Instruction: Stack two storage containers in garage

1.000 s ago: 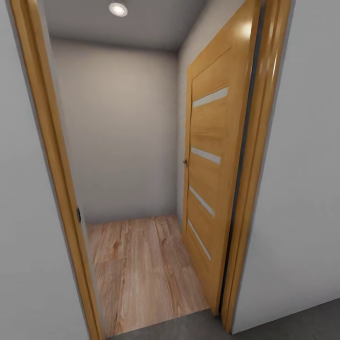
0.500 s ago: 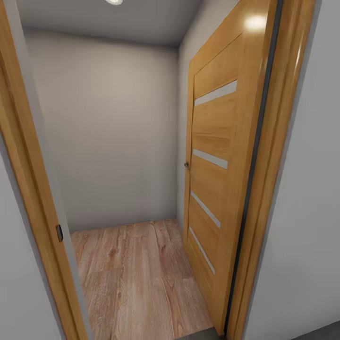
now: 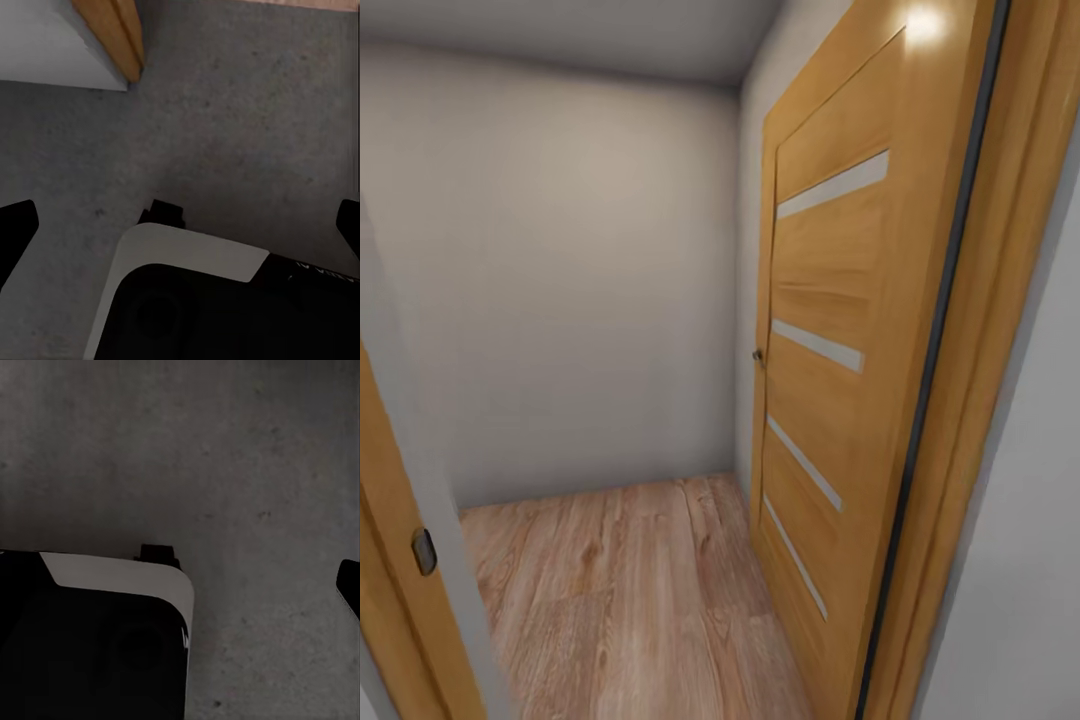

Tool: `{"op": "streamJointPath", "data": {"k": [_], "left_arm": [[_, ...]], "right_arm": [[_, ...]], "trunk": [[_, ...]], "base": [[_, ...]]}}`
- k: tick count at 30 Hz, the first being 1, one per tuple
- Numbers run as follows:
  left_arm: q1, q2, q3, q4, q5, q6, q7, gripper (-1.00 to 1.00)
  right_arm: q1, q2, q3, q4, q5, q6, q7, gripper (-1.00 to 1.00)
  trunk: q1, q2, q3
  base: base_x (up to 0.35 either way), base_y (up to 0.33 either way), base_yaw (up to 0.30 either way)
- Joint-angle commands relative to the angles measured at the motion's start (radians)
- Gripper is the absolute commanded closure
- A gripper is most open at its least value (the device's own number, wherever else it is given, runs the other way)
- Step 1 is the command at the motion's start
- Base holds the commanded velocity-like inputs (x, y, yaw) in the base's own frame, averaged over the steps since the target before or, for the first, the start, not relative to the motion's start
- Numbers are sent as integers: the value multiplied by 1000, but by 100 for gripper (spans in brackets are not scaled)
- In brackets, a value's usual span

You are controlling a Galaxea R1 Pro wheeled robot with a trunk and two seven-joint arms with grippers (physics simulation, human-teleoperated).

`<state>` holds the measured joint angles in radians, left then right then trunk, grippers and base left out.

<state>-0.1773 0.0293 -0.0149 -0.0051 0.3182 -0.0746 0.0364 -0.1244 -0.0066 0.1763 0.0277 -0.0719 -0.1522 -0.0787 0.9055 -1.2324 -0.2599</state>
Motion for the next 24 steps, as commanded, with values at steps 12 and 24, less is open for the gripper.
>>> {"op": "streamJointPath", "data": {"k": [12, 24], "left_arm": [[-1, 0, -2, 0, 4, -5, 2, -100], [-1, -1, -2, 0, 2, -10, 2, -100]], "right_arm": [[-1, 1, 10, 3, -2, -4, -2, -100], [-1, 1, 12, 3, 4, -7, -2, -100]], "trunk": [[1, -1, -1], [1, -1, -1]], "base": [[322, 0, 0], [281, -122, 41]]}}
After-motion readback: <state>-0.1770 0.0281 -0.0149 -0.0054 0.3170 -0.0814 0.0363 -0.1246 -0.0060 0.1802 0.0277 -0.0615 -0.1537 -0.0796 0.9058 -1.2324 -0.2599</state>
